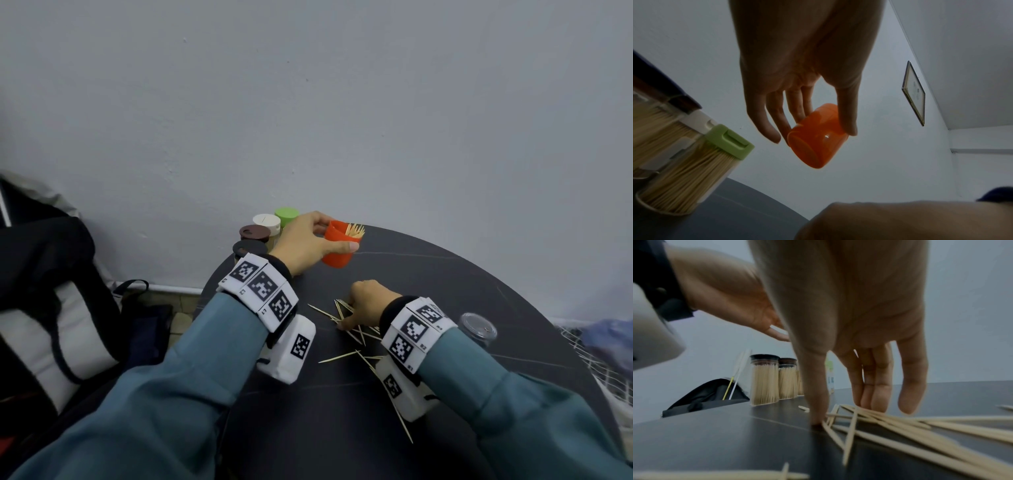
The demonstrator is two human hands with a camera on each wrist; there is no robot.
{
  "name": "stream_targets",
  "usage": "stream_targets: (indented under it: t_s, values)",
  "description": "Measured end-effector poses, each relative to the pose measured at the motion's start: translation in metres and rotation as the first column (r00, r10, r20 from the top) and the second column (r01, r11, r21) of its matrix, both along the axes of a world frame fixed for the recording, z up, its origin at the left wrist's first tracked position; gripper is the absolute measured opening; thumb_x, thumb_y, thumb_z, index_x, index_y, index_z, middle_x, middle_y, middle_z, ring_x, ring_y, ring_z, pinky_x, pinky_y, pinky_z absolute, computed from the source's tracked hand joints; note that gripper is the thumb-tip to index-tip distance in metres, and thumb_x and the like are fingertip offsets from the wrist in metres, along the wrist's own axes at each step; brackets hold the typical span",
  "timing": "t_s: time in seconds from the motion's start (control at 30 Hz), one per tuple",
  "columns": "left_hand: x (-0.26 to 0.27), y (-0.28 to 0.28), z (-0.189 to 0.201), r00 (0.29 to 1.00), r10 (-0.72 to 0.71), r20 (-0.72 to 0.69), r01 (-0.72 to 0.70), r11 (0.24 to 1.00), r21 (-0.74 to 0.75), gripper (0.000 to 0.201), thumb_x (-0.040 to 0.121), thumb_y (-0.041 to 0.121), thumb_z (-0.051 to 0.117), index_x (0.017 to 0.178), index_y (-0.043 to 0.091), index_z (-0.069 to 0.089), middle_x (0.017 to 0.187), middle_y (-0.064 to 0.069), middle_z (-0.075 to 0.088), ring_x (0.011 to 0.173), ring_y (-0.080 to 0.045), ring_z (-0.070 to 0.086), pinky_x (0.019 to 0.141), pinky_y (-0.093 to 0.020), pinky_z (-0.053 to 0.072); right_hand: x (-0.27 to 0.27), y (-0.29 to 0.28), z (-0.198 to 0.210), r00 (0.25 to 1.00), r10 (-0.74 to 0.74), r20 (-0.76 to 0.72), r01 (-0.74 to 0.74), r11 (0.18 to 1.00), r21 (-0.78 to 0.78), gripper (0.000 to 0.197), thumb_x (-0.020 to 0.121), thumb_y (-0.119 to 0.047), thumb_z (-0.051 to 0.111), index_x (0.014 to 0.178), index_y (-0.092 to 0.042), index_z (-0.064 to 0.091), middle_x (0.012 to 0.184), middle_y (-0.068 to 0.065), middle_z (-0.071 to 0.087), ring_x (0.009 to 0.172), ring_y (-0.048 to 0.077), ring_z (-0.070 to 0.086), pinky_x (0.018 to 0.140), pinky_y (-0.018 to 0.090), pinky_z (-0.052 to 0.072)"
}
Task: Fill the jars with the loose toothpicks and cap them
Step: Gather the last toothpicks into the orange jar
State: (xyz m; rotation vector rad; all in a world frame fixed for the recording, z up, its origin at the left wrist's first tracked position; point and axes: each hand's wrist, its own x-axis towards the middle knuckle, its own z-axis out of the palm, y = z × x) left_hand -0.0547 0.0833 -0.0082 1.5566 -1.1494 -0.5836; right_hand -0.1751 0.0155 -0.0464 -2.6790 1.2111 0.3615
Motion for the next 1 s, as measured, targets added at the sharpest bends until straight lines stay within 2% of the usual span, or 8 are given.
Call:
stream_targets:
  t_s: [0.13,0.3,0.47,0.6,0.7,0.77,0.9,1.0]
  values:
    - [0.001,0.000,-0.001,1.000,-0.002,0.006,0.002,1.000,0.000,0.056,0.072,0.025,0.080,0.121,0.012,0.056,0.107,0.002,0.059,0.103,-0.012,0.054,0.085,-0.024,0.043,0.002,0.000,0.001,0.997,-0.042,0.058,0.042,0.999,-0.010,0.045,0.081,-0.024,0.071,0.115,-0.001,0.054,0.120,0.015,0.056,0.109,0.030,0.057,0.090,0.037,0.050]
    - [0.002,0.001,-0.001,1.000,0.001,0.006,-0.001,1.000,-0.001,0.053,0.072,0.024,0.081,0.118,0.011,0.058,0.107,0.000,0.060,0.104,-0.013,0.056,0.086,-0.024,0.044,0.000,-0.001,0.000,0.993,-0.078,0.085,0.079,0.997,-0.010,0.038,0.086,-0.014,0.064,0.119,-0.003,0.048,0.124,0.013,0.052,0.112,0.029,0.055,0.089,0.033,0.047]
    - [0.002,0.002,-0.001,1.000,0.000,0.017,0.000,1.000,0.001,0.055,0.072,0.023,0.080,0.120,0.010,0.056,0.109,0.000,0.060,0.103,-0.013,0.055,0.080,-0.021,0.045,0.000,-0.002,0.002,0.999,-0.036,-0.022,0.036,0.999,-0.014,0.039,0.090,-0.018,0.059,0.122,-0.001,0.047,0.126,0.015,0.051,0.114,0.029,0.054,0.090,0.032,0.045]
    - [0.001,0.001,-0.002,1.000,0.006,0.029,-0.006,1.000,0.007,0.056,0.071,0.025,0.081,0.120,0.010,0.057,0.112,-0.002,0.061,0.107,-0.014,0.056,0.085,-0.024,0.044,-0.003,-0.003,0.001,0.998,0.016,-0.062,-0.017,1.000,-0.017,0.032,0.094,-0.015,0.051,0.120,0.003,0.054,0.122,0.017,0.057,0.112,0.030,0.056,0.090,0.033,0.045]
    - [0.001,0.000,-0.002,1.000,0.005,0.028,-0.005,1.000,0.013,0.056,0.071,0.025,0.081,0.120,0.011,0.057,0.112,-0.001,0.060,0.108,-0.014,0.056,0.086,-0.024,0.045,-0.008,-0.005,0.004,0.999,0.014,-0.043,-0.015,1.000,-0.027,0.032,0.096,-0.017,0.047,0.117,0.005,0.055,0.100,0.015,0.053,0.093,0.026,0.052,0.079,0.031,0.041]
    - [0.000,-0.001,-0.002,1.000,0.002,0.031,-0.002,1.000,0.015,0.056,0.072,0.025,0.081,0.120,0.010,0.057,0.112,-0.002,0.059,0.107,-0.014,0.055,0.086,-0.025,0.045,-0.011,-0.009,0.007,1.000,-0.003,-0.012,0.003,1.000,-0.031,0.031,0.096,-0.018,0.048,0.116,0.004,0.056,0.097,0.011,0.051,0.089,0.022,0.049,0.077,0.030,0.040]
    - [-0.001,-0.002,-0.003,0.999,-0.005,0.042,0.005,1.000,0.013,0.054,0.073,0.024,0.080,0.119,0.010,0.056,0.108,0.000,0.058,0.104,-0.012,0.054,0.083,-0.024,0.043,-0.022,-0.020,0.013,0.987,-0.040,0.156,0.039,0.999,0.011,0.024,0.093,-0.015,0.054,0.108,0.000,0.064,0.110,0.014,0.065,0.103,0.025,0.060,0.075,0.022,0.043]
    - [-0.002,-0.003,-0.004,0.999,-0.010,0.036,0.009,1.000,0.011,0.055,0.073,0.023,0.080,0.121,0.009,0.056,0.108,0.000,0.057,0.105,-0.012,0.053,0.085,-0.024,0.043,-0.031,-0.026,0.016,0.937,-0.080,0.339,0.060,0.996,0.070,0.017,0.086,-0.009,0.064,0.101,-0.001,0.066,0.102,0.013,0.069,0.097,0.022,0.065,0.070,0.018,0.047]
